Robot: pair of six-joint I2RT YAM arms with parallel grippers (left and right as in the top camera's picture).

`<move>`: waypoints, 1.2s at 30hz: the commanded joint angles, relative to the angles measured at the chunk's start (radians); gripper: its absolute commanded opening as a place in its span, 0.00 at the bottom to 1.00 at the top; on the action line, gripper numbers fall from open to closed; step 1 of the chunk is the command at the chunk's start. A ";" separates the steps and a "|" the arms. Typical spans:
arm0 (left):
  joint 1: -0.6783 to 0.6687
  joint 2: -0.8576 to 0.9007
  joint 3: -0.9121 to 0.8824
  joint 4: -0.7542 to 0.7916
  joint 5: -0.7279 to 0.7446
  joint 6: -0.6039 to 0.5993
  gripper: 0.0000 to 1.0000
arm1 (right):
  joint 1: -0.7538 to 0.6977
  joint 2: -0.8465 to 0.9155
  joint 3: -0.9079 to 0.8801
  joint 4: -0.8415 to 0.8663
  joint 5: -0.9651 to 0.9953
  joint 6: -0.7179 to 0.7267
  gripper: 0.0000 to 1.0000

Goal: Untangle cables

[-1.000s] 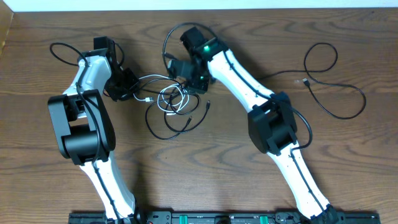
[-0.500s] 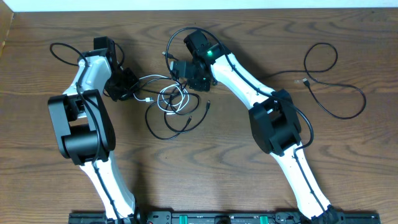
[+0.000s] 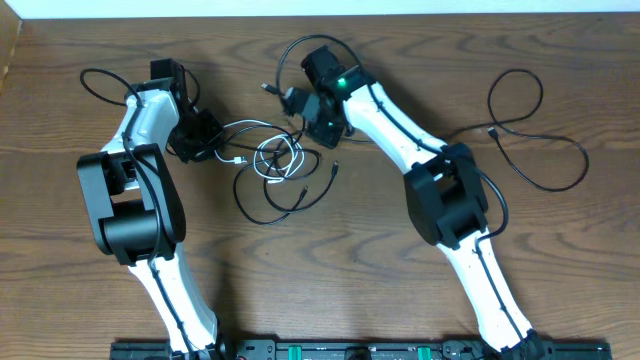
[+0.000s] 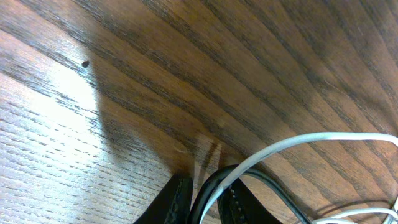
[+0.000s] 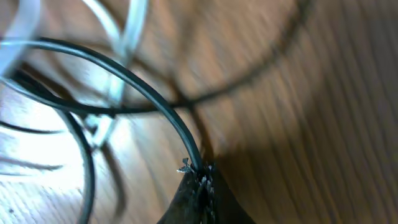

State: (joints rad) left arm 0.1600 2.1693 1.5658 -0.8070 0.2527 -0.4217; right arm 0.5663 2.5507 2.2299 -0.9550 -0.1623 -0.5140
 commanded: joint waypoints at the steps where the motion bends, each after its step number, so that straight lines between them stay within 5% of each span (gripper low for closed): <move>1: -0.009 0.040 -0.023 -0.006 -0.002 0.002 0.22 | -0.047 -0.093 0.007 -0.027 0.025 0.165 0.01; 9: -0.009 0.040 -0.023 -0.006 -0.002 0.002 0.23 | -0.127 -0.191 0.007 -0.135 0.081 0.276 0.01; 15: -0.009 0.040 -0.023 -0.006 -0.003 0.002 0.23 | -0.218 -0.208 0.007 -0.290 0.320 0.388 0.01; 26: -0.009 0.040 -0.023 -0.002 -0.003 0.017 0.23 | -0.425 -0.208 0.007 -0.444 0.374 0.387 0.01; 36: -0.009 0.040 -0.023 0.000 -0.037 0.027 0.08 | -0.634 -0.208 0.007 -0.452 0.366 0.475 0.01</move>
State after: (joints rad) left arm 0.1551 2.1693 1.5658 -0.8062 0.2508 -0.4026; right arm -0.0193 2.3562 2.2299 -1.4029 0.1764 -0.0868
